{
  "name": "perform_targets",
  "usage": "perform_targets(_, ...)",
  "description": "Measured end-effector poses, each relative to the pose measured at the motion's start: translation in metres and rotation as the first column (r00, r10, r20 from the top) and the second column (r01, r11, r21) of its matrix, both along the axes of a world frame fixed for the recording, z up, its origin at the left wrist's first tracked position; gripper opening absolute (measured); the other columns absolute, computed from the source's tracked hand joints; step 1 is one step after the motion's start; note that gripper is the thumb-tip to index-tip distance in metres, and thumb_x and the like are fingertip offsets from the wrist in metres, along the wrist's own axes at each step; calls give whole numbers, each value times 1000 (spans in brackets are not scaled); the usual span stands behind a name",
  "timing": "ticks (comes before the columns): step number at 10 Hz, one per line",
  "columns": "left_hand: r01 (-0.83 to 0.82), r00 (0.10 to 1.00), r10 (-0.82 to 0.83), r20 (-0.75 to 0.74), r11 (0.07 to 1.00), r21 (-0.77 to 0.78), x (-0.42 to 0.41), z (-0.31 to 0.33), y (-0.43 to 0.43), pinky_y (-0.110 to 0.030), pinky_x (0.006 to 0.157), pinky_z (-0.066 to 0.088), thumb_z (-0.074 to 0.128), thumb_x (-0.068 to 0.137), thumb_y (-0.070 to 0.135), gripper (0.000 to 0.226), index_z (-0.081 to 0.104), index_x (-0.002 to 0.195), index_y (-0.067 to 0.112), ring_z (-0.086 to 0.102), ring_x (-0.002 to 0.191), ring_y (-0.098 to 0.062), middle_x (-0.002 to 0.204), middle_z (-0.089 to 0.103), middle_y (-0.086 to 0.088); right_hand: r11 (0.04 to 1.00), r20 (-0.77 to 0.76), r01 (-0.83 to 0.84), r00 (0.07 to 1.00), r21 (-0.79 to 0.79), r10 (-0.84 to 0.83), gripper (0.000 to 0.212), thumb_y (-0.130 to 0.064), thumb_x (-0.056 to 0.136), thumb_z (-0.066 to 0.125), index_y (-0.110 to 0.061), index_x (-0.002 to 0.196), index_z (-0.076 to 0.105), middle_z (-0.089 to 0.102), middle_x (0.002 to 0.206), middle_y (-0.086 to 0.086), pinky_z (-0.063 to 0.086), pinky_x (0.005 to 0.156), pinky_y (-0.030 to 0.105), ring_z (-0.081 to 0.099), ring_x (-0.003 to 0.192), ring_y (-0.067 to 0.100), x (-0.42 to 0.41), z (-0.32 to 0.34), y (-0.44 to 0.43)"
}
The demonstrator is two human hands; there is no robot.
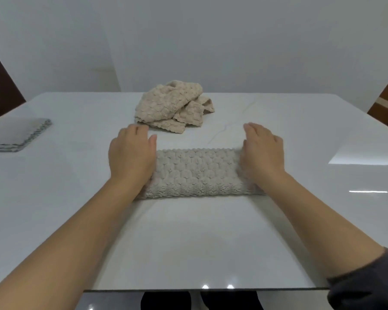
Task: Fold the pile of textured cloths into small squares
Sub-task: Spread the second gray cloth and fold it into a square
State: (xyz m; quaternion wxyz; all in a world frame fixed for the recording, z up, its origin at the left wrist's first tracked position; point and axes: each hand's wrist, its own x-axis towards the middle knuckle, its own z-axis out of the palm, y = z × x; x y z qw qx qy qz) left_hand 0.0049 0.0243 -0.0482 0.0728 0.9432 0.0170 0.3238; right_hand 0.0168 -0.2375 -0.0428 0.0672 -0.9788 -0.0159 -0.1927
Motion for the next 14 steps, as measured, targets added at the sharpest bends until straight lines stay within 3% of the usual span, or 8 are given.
perform_targets(1, 197, 977, -193, -88, 979, 44, -10, 7, -42, -45, 107, 30, 26, 100, 30, 47, 59, 125, 9, 47, 125, -26, 132, 57, -9, 967, -189, -253, 948, 36, 255, 53, -26, 104, 24, -15, 155, 14, 5, 164, -1, 1, 120, 50, -1, 151, 21, -17, 2, 32)
perform_targets(2, 236, 889, -191, -417, 970, 58, -11, -12, -64, -47, 120, 3, 19, 103, 32, 53, 24, 151, 13, 9, 149, -19, 161, 18, -4, 949, -400, -315, 868, 15, 294, 57, -38, 105, 14, -19, 156, 1, -9, 164, -4, -5, 119, 54, -12, 150, 21, -25, -17, 45)
perform_targets(3, 191, 783, -158, -602, 981, -9, -11, -26, -60, -47, 120, -4, 13, 103, 36, 57, 5, 155, 16, -5, 149, -18, 163, -1, -1, 953, -470, -303, 841, 2, 269, 58, -44, 104, 11, -22, 156, -5, -12, 163, -6, -7, 118, 55, -15, 149, 21, -21, -25, 40)
perform_targets(12, 172, 774, -137, -619, 985, -3, -11, -19, -62, -47, 120, -4, 12, 102, 38, 59, 0, 155, 15, -6, 149, -21, 163, -5, -4, 982, -406, -188, 896, 22, 180, 59, -47, 102, 15, -27, 156, 4, -3, 164, 0, -5, 119, 53, -9, 150, 27, -9, -32, 16)
perform_targets(13, 197, 834, -180, -521, 980, -24, -9, -9, -80, -45, 120, -6, 14, 102, 36, 59, 0, 155, 13, -8, 149, -19, 163, -6, -5, 983, -399, -182, 900, 20, 175, 59, -47, 102, 14, -27, 157, 4, -2, 164, 0, -4, 119, 53, -8, 150, 27, -9, -33, 16)
perform_targets(14, 257, 798, -227, -559, 966, -26, -14, -17, -104, -45, 120, -5, 14, 103, 35, 58, 2, 155, 12, -6, 149, -18, 163, -4, -4, 983, -402, -182, 898, 28, 178, 59, -46, 102, 15, -27, 157, 5, -2, 164, 0, -4, 119, 53, -7, 150, 27, -10, -33, 17)
